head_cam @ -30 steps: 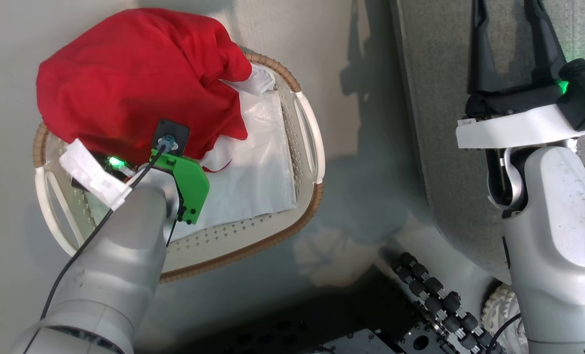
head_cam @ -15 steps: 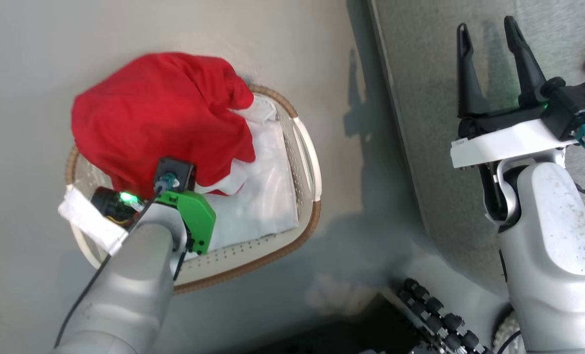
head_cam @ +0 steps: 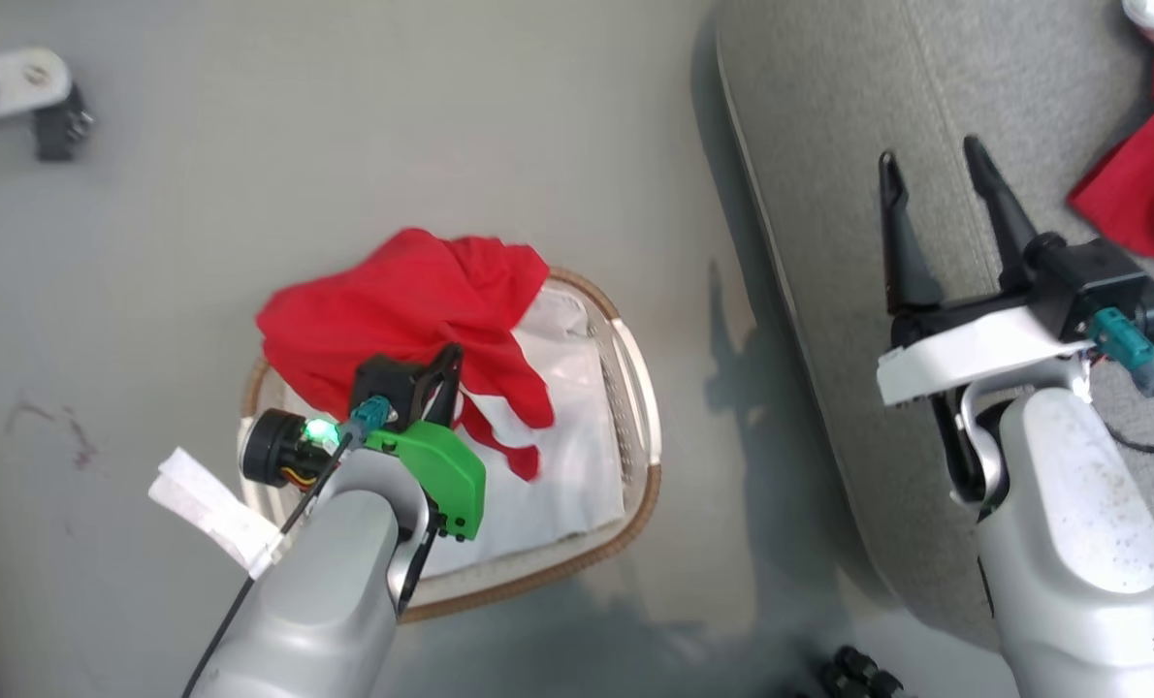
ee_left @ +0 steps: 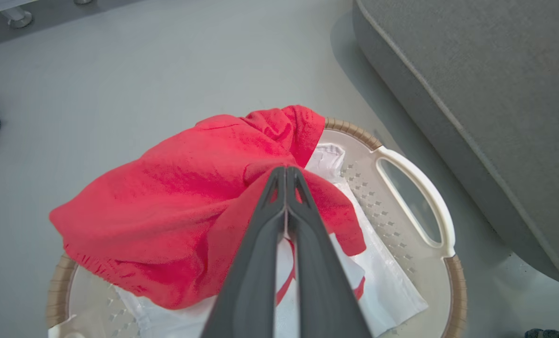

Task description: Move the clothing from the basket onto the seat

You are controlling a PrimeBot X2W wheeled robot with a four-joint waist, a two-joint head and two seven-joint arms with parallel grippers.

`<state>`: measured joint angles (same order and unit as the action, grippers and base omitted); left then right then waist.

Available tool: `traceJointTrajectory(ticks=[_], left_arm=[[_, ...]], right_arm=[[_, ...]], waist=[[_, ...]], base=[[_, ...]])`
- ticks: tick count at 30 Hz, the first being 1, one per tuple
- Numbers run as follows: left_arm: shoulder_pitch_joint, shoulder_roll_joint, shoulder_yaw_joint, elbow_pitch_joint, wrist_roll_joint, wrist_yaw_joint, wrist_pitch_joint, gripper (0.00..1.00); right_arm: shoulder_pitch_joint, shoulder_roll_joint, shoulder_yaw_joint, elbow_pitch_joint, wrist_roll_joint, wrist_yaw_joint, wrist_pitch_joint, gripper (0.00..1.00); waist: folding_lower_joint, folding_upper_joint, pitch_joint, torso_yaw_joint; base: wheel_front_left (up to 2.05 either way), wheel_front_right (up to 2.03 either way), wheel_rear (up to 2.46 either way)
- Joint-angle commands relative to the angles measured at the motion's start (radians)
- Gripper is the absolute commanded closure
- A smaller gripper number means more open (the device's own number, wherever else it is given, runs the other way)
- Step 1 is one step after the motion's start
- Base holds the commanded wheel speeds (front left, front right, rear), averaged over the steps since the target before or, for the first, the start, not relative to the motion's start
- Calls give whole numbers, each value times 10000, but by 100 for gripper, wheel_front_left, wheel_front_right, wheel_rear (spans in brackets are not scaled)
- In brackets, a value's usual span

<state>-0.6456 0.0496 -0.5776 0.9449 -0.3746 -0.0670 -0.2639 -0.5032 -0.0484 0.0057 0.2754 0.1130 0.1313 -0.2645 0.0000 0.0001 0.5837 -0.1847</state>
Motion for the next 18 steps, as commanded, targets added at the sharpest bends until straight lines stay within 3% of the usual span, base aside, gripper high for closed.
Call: traceJointTrajectory(ticks=[1,18], left_arm=[[260,24,105,-253,-42,52,-3,100],[1837,23,1032,-3467,179,177,-6,100]], right_arm=[[246,-50,27,75,-103,-10,2,0],[1398,-48,241,534,-116,-10,2,0]], waist=[[0,-1,-1117,594],[0,-1,-3305,1082]], base=[[0,0,0],[0,0,0]])
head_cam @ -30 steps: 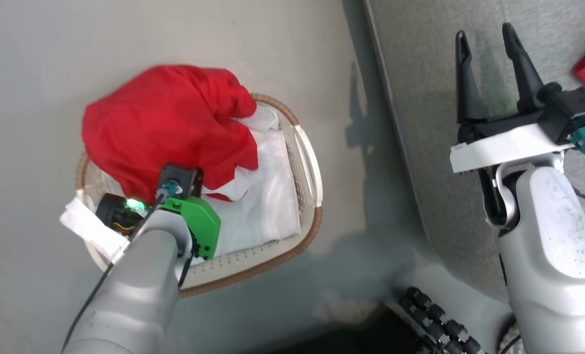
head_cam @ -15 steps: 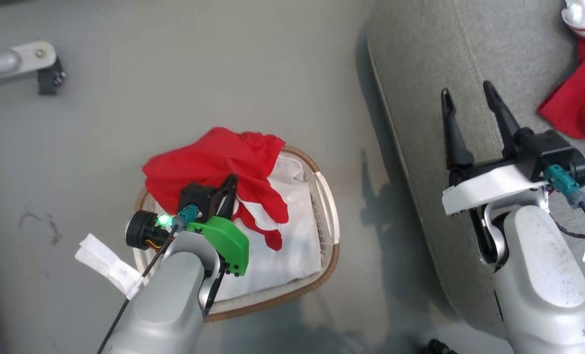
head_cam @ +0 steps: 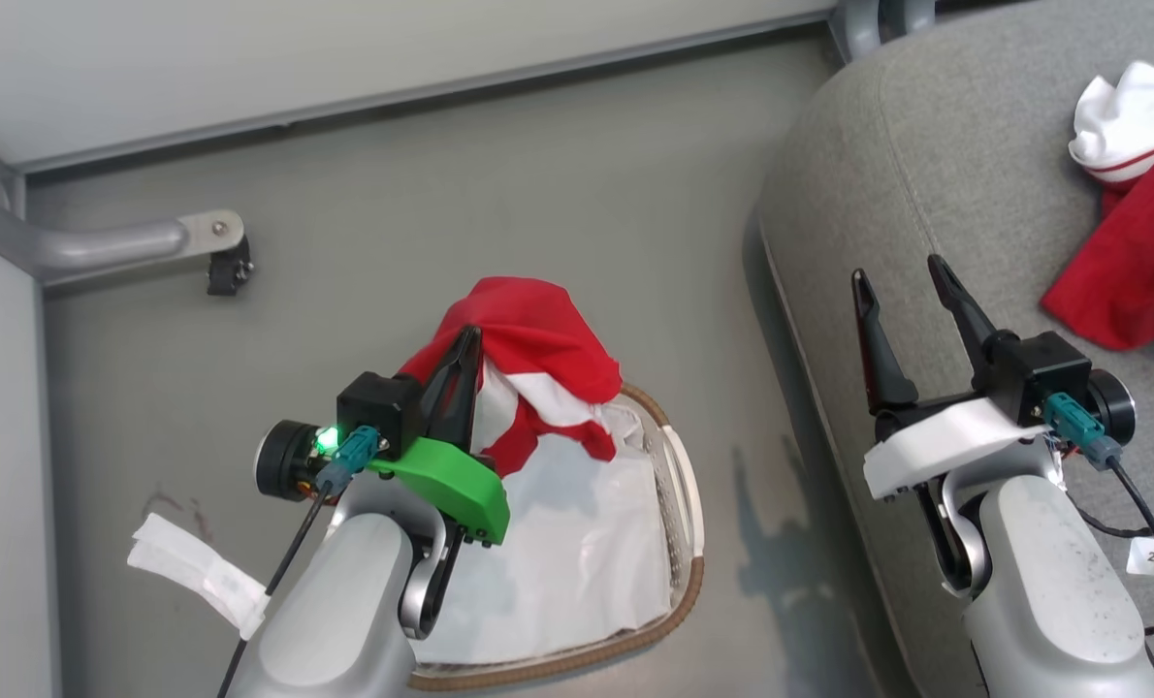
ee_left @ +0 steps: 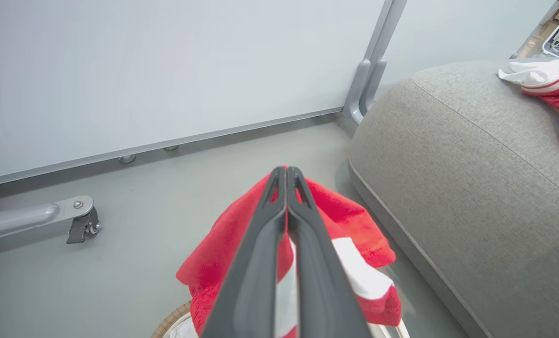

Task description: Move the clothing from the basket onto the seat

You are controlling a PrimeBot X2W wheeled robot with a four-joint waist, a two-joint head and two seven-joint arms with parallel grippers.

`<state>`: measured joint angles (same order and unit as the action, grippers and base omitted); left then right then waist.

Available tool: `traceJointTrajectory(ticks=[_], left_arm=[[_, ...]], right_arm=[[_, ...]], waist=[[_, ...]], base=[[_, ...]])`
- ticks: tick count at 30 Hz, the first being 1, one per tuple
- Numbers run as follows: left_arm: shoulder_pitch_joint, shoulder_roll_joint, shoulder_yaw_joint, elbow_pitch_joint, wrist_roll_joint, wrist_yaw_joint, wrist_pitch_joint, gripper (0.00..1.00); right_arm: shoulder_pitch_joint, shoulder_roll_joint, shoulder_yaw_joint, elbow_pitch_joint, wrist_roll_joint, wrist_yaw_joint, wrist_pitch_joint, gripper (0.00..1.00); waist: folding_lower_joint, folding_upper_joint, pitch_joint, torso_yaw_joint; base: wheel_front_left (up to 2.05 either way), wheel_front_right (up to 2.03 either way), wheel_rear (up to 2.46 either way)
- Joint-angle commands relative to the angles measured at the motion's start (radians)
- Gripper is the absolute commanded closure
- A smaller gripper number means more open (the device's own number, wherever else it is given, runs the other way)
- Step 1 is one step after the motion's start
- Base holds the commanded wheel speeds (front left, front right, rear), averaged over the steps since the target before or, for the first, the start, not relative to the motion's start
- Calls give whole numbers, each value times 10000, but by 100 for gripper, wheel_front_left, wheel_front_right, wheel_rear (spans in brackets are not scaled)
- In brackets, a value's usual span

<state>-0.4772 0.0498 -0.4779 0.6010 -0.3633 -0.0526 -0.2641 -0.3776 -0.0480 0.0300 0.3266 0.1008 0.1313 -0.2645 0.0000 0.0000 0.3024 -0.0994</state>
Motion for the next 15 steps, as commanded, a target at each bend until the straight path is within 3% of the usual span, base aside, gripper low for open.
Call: traceJointTrajectory(ticks=[1,15], left_arm=[[198,22,111,-218,114,37,-4,100],[271,22,836,-2505,434,-51,-4,100]], right_arm=[[208,-52,5,34,24,-10,2,0],[993,-51,139,257,190,-10,2,0]], waist=[[0,0,-590,238],[0,0,-1748,422]], base=[[0,0,0],[0,0,0]])
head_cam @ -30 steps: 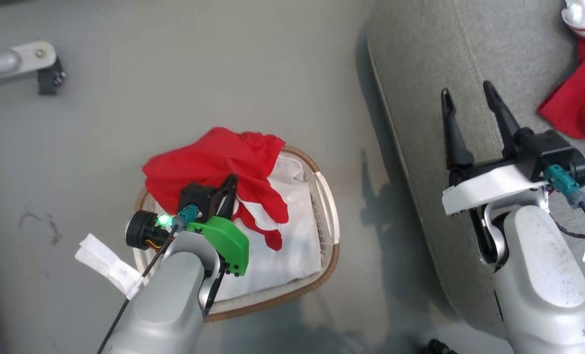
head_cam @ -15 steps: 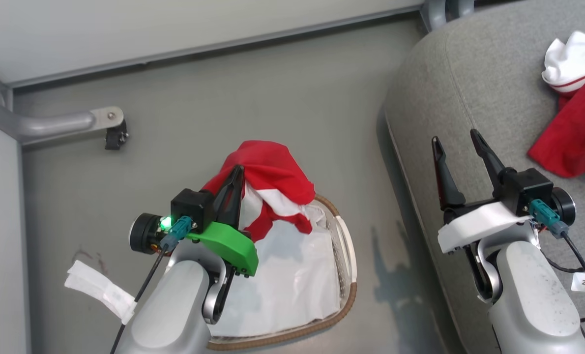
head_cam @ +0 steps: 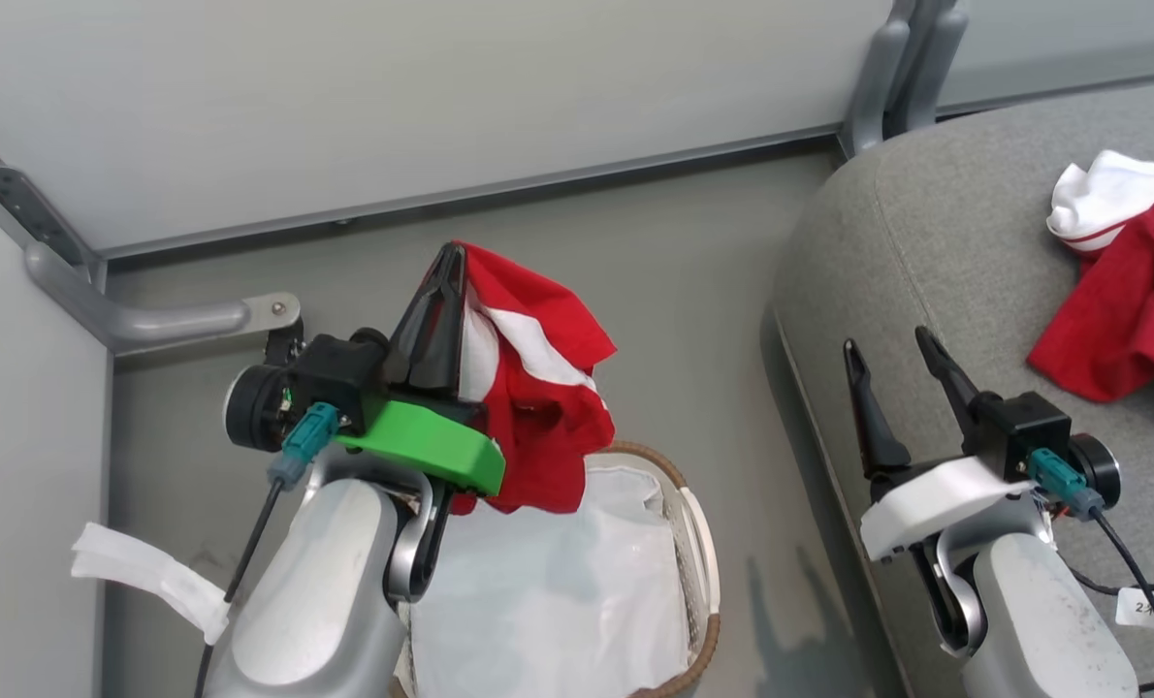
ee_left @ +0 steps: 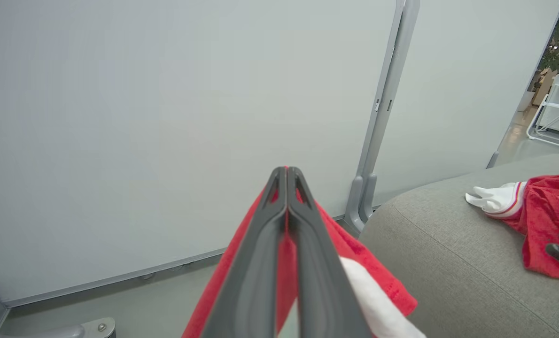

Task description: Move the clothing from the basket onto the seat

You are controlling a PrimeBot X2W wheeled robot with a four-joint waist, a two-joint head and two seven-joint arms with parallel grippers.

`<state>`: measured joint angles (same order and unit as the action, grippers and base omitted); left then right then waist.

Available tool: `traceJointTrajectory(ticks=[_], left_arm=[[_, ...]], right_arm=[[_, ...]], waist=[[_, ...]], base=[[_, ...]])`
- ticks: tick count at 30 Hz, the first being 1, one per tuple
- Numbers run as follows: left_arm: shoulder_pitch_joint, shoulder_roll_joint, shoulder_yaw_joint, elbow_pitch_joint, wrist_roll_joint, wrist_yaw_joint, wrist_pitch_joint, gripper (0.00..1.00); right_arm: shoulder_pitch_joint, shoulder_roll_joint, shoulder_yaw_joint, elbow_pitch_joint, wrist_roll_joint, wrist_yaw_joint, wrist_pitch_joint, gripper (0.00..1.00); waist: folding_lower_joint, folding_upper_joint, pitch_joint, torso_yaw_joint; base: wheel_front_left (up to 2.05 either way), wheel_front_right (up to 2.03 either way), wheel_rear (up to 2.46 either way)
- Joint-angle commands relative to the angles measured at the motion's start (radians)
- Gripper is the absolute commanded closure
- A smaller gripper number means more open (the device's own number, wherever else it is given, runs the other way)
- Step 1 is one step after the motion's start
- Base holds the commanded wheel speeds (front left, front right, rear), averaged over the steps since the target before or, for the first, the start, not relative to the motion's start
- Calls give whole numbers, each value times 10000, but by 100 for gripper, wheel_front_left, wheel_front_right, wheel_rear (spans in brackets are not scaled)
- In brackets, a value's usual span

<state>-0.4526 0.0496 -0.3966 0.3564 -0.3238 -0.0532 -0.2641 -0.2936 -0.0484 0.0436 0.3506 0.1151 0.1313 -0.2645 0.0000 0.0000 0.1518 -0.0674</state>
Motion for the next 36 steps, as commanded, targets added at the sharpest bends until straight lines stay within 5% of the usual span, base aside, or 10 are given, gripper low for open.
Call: traceJointTrajectory(ticks=[1,14,28,36], left_arm=[[-2,24,71,-207,48,-59,-3,100],[-152,24,276,-1223,111,-67,-3,100],[-196,24,-186,-1421,-193,106,-3,100],[-291,22,-468,-1417,-214,178,-3,100]], right_arm=[[214,-47,22,35,61,-10,2,0],[871,-44,591,293,25,-10,1,0],[-174,-335,4798,239,-210,-10,3,0],[-869,-162,5549,23,-70,-10,3,0]], waist=[[0,0,-326,123],[0,0,-1029,269],[0,0,-1029,487],[0,0,-898,663]], base=[[0,0,0],[0,0,0],[0,0,0],[0,0,0]])
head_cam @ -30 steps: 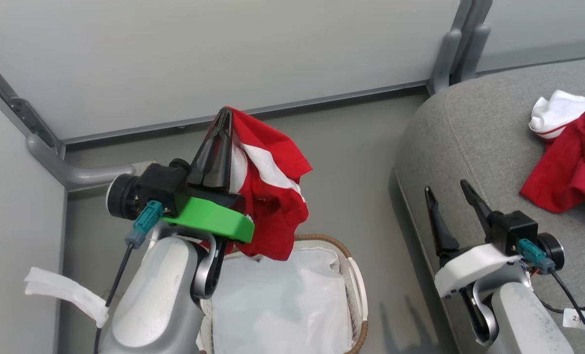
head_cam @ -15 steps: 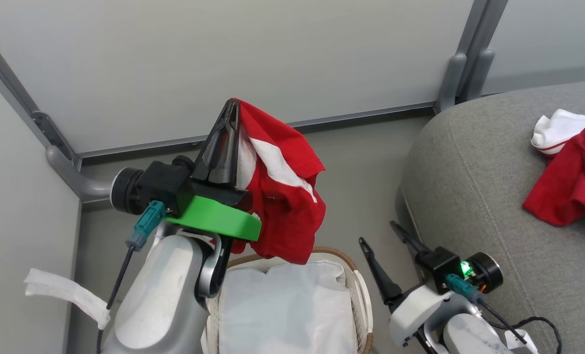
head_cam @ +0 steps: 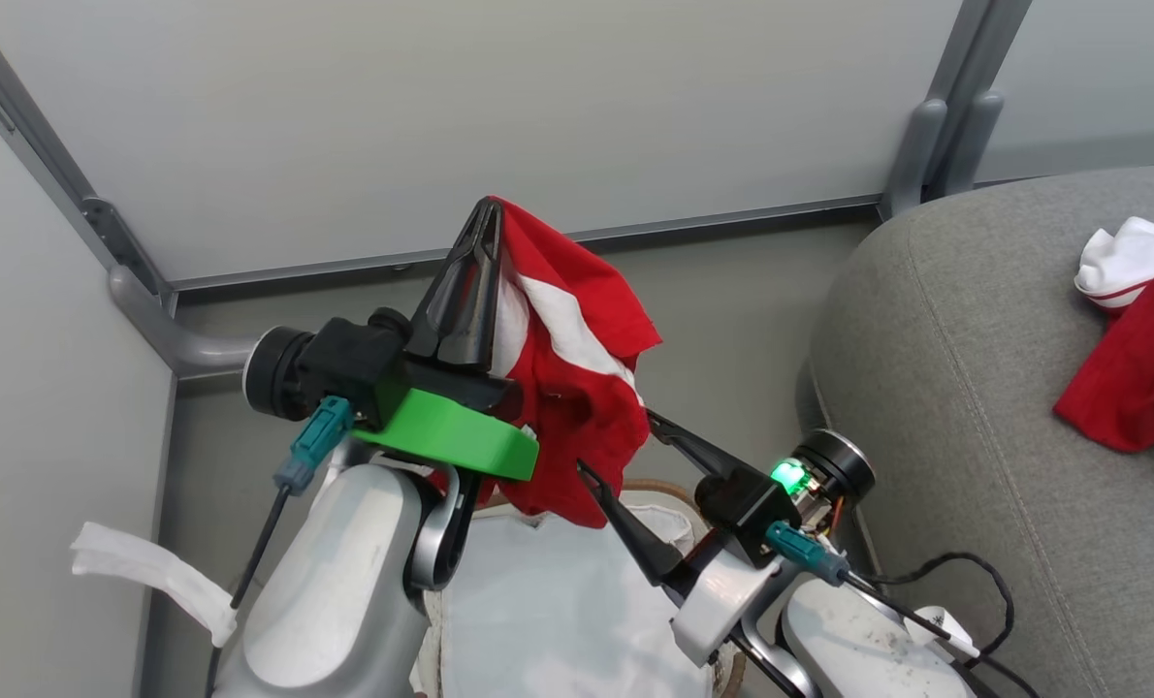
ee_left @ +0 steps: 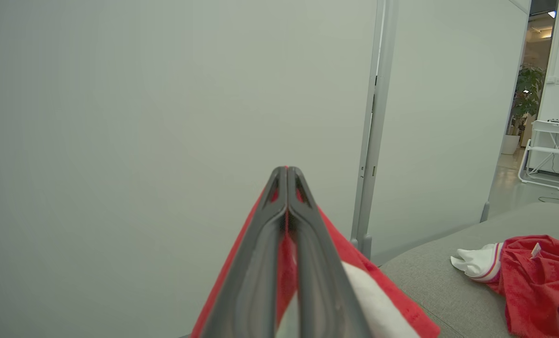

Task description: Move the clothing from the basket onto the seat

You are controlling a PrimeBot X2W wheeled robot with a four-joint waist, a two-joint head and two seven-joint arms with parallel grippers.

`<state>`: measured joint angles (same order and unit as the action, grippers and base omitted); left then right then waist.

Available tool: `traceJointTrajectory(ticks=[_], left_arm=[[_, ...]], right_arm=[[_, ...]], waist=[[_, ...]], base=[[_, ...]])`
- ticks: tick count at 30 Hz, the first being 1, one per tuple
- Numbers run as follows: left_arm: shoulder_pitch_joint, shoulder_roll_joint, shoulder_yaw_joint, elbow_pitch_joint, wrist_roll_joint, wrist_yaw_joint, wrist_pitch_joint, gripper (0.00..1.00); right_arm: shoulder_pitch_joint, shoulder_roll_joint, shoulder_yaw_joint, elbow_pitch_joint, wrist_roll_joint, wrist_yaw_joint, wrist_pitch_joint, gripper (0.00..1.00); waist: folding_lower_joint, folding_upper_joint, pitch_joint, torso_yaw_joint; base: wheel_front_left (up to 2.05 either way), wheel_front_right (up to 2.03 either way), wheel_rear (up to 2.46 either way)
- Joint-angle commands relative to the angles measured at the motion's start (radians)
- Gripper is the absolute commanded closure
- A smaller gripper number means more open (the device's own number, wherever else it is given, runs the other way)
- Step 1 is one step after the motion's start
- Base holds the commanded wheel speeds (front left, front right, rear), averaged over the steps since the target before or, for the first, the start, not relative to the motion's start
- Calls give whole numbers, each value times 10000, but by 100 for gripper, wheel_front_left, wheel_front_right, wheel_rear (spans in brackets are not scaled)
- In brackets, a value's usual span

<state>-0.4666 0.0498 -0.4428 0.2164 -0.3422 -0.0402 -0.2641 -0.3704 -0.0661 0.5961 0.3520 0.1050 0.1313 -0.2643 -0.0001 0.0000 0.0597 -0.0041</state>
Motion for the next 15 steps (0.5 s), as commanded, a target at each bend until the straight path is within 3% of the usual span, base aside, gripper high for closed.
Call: traceJointTrajectory(ticks=[1,13,14,15], left_arm=[[-166,20,-43,-14,-49,49,-3,100],[-335,20,-658,0,-272,117,-3,100],[-343,22,-691,5,-300,121,-3,100],[-346,20,-718,10,-320,117,-3,100]], right_arm=[[-178,27,93,34,37,-10,1,0],[-865,129,-77,373,275,-10,1,0],[-899,132,-78,404,345,-10,-1,21],[-912,133,-48,472,437,-10,1,100]], waist=[[1,0,41,53],[1,0,130,363],[1,0,127,383],[1,0,122,396]], base=[[0,0,0],[0,0,0],[0,0,0],[0,0,0]])
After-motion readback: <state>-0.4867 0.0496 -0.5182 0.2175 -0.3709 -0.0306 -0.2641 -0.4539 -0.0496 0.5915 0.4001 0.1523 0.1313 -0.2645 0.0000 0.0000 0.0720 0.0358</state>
